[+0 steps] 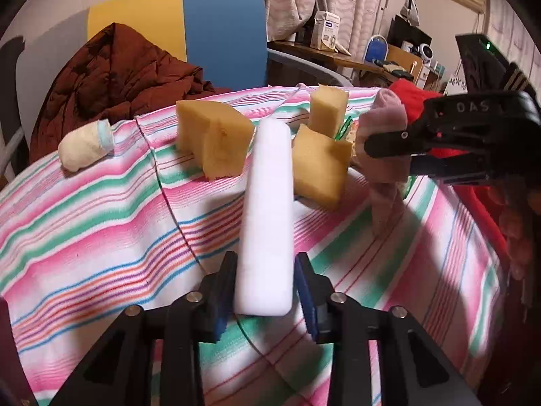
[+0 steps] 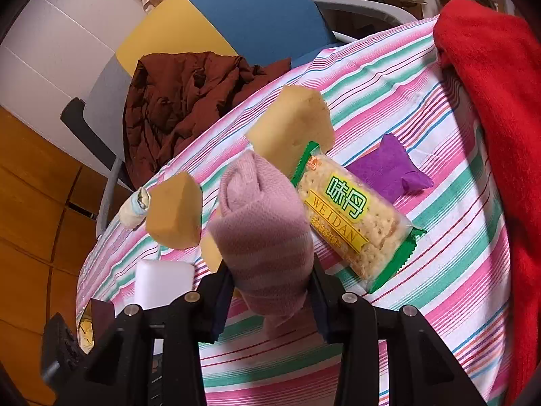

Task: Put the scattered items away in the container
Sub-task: 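Carry the white block and pink sock over the gold tin with both tools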

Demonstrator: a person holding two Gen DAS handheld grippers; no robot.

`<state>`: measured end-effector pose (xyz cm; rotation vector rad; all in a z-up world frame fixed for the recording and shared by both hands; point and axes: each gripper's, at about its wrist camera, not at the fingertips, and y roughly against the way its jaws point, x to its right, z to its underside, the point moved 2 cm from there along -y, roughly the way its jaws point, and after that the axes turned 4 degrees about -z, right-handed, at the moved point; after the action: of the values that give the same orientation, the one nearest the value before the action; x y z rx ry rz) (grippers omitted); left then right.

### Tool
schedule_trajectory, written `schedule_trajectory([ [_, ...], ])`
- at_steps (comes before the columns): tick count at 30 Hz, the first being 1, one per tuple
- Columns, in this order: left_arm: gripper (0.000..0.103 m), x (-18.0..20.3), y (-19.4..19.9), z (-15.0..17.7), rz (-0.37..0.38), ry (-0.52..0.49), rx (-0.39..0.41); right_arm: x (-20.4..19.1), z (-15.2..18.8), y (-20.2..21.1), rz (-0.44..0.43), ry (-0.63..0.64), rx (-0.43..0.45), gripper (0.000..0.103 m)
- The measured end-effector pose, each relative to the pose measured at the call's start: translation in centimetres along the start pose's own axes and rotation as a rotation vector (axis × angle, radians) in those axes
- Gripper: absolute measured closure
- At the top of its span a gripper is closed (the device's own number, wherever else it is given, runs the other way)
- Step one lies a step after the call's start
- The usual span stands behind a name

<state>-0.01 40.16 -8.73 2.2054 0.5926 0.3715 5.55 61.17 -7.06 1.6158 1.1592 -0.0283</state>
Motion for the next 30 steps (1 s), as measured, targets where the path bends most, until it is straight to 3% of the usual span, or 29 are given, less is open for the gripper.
schedule_trajectory([
  [7, 0.068, -2.3, 1.3, 1.0, 0.072, 0.193, 0.027, 0.0, 0.1, 0.0, 0.007, 0.006, 0.000, 0.061],
  [10, 0.082, -2.4, 1.5, 1.3, 0.056, 0.178, 0.018, -0.3, 0.1, -0.2, 0.016, 0.033, -0.006, 0.061],
  [16, 0.084, -2.2, 3.2, 2.7, 0.062, 0.196, 0.050, -1.5, 0.5, -0.3, -0.011, 0.083, -0.008, 0.062],
  [19, 0.084, -2.3, 4.3, 3.7, 0.076, 0.232, 0.064, -2.3, 0.7, -0.1, -0.085, 0.095, 0.000, 0.062],
  [22, 0.084, -2.4, 5.8, 4.8, 0.085, 0.257, 0.086, -3.0, 0.9, -0.2, -0.106, 0.117, -0.006, 0.062],
  [30, 0.084, -3.6, 10.5, 7.2, 0.088, 0.294, 0.167, -4.5, 2.1, -1.3, -0.152, 0.154, -0.063, 0.062],
])
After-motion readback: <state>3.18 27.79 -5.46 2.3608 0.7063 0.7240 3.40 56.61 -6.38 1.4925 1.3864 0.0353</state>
